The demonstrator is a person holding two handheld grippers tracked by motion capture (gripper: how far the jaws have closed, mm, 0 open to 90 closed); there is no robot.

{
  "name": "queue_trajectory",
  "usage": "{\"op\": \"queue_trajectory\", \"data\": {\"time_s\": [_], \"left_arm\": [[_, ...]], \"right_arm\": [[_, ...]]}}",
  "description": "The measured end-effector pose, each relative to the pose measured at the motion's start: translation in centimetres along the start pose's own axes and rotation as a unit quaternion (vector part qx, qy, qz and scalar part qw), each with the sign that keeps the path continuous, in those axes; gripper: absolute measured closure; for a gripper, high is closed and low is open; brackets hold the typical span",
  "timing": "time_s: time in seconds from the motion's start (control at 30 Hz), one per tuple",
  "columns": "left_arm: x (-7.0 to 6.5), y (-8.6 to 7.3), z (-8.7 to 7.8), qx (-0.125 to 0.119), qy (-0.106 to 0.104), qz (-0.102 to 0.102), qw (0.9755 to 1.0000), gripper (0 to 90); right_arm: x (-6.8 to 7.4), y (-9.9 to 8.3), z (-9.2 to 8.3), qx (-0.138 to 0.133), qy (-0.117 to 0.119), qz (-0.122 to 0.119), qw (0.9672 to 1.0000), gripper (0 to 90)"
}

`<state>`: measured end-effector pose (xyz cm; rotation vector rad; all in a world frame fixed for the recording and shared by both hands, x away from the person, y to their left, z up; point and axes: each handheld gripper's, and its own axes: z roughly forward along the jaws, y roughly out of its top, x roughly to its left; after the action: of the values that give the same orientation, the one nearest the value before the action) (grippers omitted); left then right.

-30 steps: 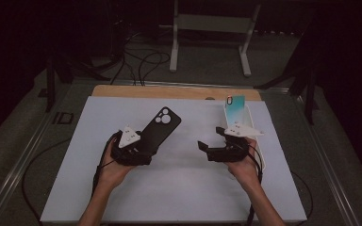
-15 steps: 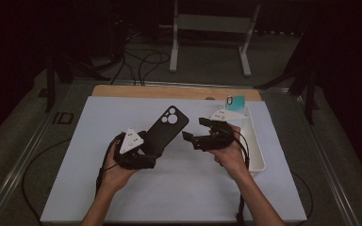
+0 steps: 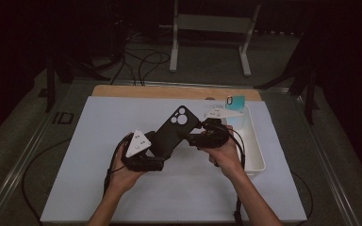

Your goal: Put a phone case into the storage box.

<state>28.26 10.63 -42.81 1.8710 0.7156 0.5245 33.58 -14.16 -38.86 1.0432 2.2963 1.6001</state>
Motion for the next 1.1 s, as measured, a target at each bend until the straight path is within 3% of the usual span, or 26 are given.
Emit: {"op": "queue_trajectory", "data": {"time_s": [0.23, 0.27, 0.33, 0.4, 0.5, 0.57, 0.6, 0.7, 0.93, 1.1], "left_arm": [[-0.7, 0.0, 0.3, 0.005, 0.006, 0.01, 0.9999, 15.0], [-0.8, 0.0, 0.3, 0.006, 0.006, 0.011, 0.9999, 15.0], [-0.9, 0.0, 0.3, 0.01, 0.008, 0.013, 0.9998, 15.1], [-1.0, 0.0, 0.4, 0.014, 0.007, 0.014, 0.9998, 15.1], [-1.1, -0.1, 0.6, 0.018, 0.008, 0.016, 0.9997, 15.0], [-1.1, -0.1, 0.6, 0.018, 0.008, 0.016, 0.9997, 14.9], [-1.2, -0.1, 0.7, 0.028, 0.012, 0.025, 0.9992, 14.6], [-1.3, -0.2, 0.7, 0.025, 0.014, 0.026, 0.9993, 17.9], [-1.1, 0.1, 0.7, 0.026, 0.002, 0.015, 0.9995, 10.2], [-0.3, 0.1, 0.3, 0.031, -0.021, -0.01, 0.9993, 5.6]], "right_arm": [[0.8, -0.1, 0.7, 0.011, 0.039, 0.004, 0.9992, 53.5], [1.0, -0.1, 0.8, 0.01, 0.053, 0.011, 0.9985, 60.9], [1.1, -0.1, 0.8, 0.01, 0.058, 0.011, 0.9982, 63.5], [1.1, -0.2, 0.9, 0.009, 0.081, 0.024, 0.9964, 72.8], [1.1, -0.2, 1.0, 0.007, 0.096, 0.033, 0.9948, 79.8], [1.1, -0.2, 1.1, 0.005, 0.101, 0.035, 0.9943, 79.8], [1.2, -0.2, 1.1, 0.005, 0.119, 0.036, 0.9922, 85.0], [1.7, -0.2, 1.0, 0.01, 0.11, 0.014, 0.9938, 85.9], [1.6, -0.1, 0.7, 0.005, 0.114, 0.008, 0.9934, 86.2], [1.4, -0.1, 0.1, -0.002, 0.11, -0.004, 0.9939, 86.1]]}}
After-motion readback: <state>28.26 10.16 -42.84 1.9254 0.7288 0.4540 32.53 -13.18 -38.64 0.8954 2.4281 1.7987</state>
